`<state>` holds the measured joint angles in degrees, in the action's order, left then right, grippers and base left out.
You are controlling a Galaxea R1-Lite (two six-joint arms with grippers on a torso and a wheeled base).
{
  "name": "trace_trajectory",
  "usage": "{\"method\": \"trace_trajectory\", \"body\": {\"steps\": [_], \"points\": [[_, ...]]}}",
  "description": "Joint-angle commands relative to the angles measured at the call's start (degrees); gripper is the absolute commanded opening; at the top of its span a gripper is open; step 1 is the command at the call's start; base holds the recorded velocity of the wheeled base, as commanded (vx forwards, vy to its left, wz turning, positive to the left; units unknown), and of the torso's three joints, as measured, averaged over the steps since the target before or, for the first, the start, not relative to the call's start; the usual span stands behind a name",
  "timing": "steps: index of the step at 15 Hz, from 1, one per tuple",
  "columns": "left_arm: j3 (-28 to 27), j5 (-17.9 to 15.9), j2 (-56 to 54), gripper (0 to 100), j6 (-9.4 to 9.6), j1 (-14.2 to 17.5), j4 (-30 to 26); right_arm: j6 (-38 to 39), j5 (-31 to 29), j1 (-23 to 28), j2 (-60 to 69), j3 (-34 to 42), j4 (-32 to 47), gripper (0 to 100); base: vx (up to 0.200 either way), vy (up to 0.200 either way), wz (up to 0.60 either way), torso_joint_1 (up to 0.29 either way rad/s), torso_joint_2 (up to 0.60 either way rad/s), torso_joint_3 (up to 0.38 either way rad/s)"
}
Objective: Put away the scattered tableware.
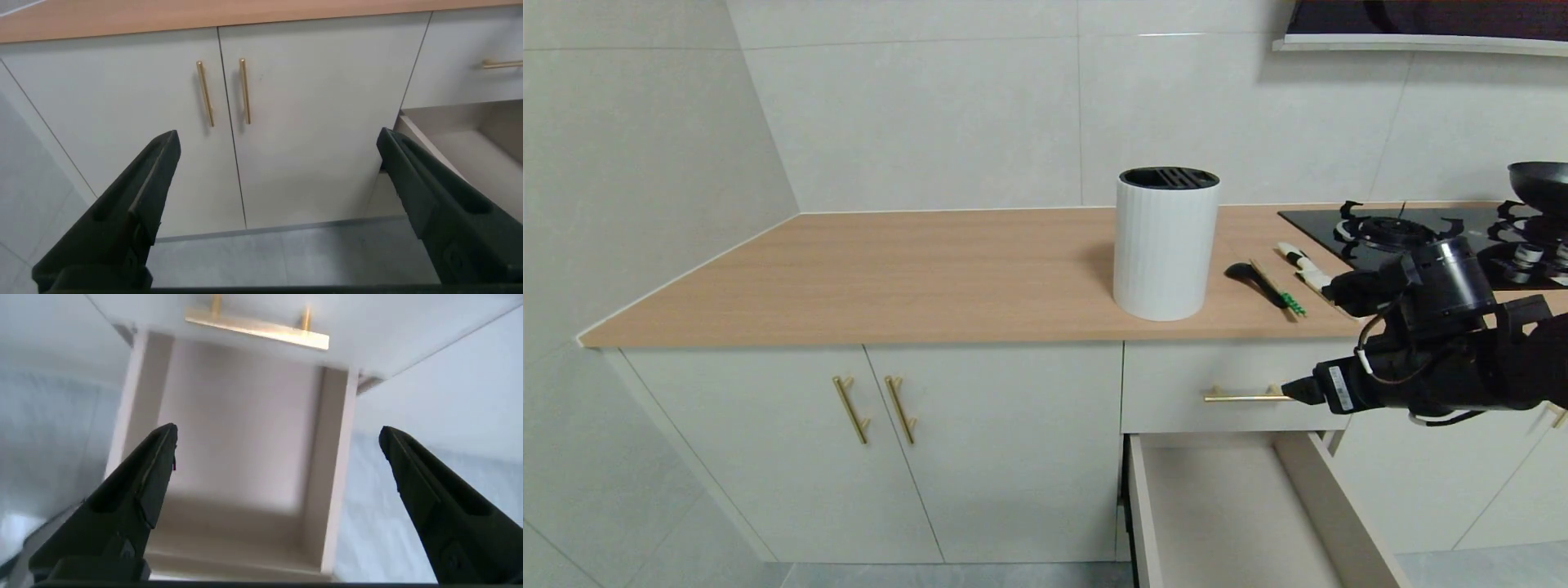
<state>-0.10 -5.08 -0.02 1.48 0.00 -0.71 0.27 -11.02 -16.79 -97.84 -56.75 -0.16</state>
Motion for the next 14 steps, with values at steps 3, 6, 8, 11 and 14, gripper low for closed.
{"method": "trace_trajectory", "body": {"steps": [3, 6, 8, 11, 14], "points": [[0.01, -0.01, 0.02, 100, 0.02, 0.00, 0.00, 0.00, -0.49, 0.35, -7.19, -15.06, -0.81, 100, 0.000, 0.000, 0.00, 0.000, 0.00, 0.000], [0.01, 0.07, 0.02, 100, -0.07, 0.00, 0.00, 6.15, -1.99, 1.41, -11.49, -22.00, -1.60, 100, 0.000, 0.000, 0.00, 0.000, 0.00, 0.000], [0.01, 0.07, 0.02, 100, 0.02, 0.00, 0.00, 7.47, -3.13, 3.16, -12.11, -22.97, -2.30, 100, 0.000, 0.000, 0.00, 0.000, 0.00, 0.000], [0.01, 0.07, 0.02, 100, 0.02, 0.00, 0.00, 7.38, -3.13, 5.10, -13.87, -24.11, -2.39, 100, 0.000, 0.000, 0.00, 0.000, 0.00, 0.000], [0.01, 0.07, 0.02, 100, 0.02, 0.00, 0.00, 7.38, -3.31, 5.80, -17.21, -25.69, -2.39, 100, 0.000, 0.000, 0.00, 0.000, 0.00, 0.000]]}}
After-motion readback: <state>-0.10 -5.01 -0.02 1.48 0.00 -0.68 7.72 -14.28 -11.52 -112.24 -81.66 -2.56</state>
